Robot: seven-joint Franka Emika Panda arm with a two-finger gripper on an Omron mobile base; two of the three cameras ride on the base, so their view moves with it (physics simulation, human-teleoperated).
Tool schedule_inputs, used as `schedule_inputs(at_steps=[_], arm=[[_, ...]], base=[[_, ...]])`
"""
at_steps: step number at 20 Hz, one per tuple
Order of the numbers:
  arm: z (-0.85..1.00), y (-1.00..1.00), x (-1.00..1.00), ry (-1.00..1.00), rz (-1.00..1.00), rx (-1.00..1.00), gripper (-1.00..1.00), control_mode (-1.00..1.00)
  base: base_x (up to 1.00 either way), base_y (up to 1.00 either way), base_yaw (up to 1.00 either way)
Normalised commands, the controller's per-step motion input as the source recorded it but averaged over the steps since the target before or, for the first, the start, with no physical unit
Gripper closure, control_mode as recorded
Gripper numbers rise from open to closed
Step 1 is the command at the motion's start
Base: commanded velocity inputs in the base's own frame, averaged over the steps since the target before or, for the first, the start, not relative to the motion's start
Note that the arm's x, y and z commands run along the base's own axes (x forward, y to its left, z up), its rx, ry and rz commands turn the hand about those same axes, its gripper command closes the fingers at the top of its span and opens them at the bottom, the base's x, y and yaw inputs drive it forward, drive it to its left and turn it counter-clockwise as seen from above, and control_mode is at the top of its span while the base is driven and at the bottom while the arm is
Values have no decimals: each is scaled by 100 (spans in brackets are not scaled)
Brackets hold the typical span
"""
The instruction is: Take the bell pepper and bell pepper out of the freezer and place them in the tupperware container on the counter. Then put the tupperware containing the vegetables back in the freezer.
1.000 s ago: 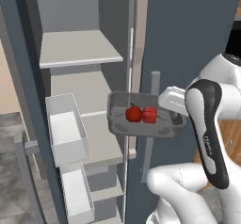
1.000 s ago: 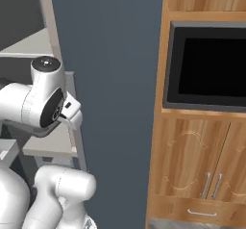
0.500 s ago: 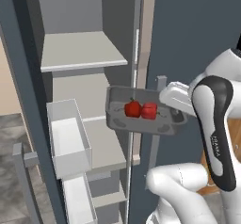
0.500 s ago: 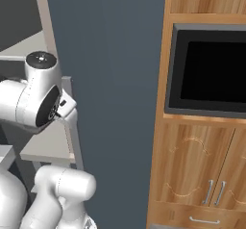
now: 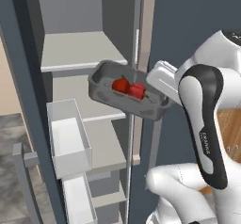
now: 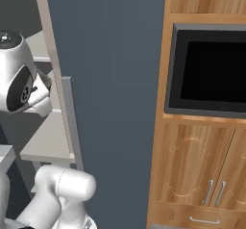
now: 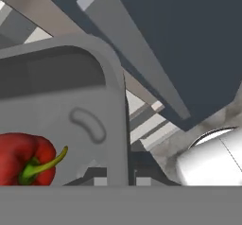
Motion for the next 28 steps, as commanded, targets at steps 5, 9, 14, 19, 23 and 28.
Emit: schedule_inputs(at_steps=[5, 9, 14, 19, 23, 28], arm=[[26, 75, 17, -1, -36, 0, 100, -100], [23, 50, 62, 0, -40, 0, 100, -100], [9, 39, 75, 0, -32, 0, 100, -100], [11, 35, 74, 0, -19, 5, 100, -100], [7, 38, 91, 0, -9, 11, 100, -100], [8, 28, 94, 0, -4, 13, 100, -100]], base=[[0, 0, 0], [0, 0, 0], [0, 0, 0], [0, 0, 0], [0, 0, 0], [0, 0, 0]])
